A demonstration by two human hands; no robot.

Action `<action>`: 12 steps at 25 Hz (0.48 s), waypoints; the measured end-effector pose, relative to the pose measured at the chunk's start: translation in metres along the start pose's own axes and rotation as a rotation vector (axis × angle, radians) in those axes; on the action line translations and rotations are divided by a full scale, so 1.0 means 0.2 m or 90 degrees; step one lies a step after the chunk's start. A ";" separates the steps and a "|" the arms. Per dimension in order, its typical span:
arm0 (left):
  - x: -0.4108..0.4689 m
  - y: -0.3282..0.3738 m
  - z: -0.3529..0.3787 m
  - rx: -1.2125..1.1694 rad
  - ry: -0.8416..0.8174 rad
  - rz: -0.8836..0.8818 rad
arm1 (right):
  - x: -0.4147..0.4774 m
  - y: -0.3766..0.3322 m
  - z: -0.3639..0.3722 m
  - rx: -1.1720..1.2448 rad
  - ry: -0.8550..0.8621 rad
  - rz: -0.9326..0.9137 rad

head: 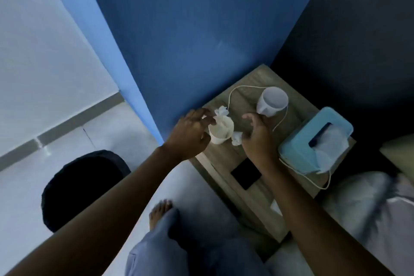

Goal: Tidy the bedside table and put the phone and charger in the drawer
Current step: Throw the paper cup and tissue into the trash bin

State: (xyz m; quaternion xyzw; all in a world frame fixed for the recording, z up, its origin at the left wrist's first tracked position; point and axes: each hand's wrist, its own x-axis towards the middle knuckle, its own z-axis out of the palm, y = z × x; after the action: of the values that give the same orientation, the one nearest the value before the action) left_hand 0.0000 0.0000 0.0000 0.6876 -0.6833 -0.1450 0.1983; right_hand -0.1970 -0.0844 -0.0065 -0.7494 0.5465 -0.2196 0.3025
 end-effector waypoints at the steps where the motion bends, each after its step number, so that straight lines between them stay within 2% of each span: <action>1: -0.02 0.00 0.05 0.032 -0.009 0.009 | 0.01 0.08 0.03 -0.009 -0.024 -0.003; 5: -0.09 0.08 0.22 0.097 0.026 -0.044 | 0.02 0.33 0.20 -0.057 -0.157 -0.037; 8: -0.13 0.14 0.27 0.088 0.082 -0.108 | -0.06 0.31 0.30 -0.074 -0.152 -0.068; 12: -0.13 0.17 0.24 0.117 0.030 -0.119 | -0.07 0.29 0.30 -0.093 -0.144 -0.030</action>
State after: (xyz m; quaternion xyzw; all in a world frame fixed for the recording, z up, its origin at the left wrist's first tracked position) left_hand -0.0539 0.0236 -0.0281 0.7667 -0.6219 -0.0833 0.1357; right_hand -0.2017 -0.0713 -0.0910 -0.8020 0.5060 -0.1004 0.3012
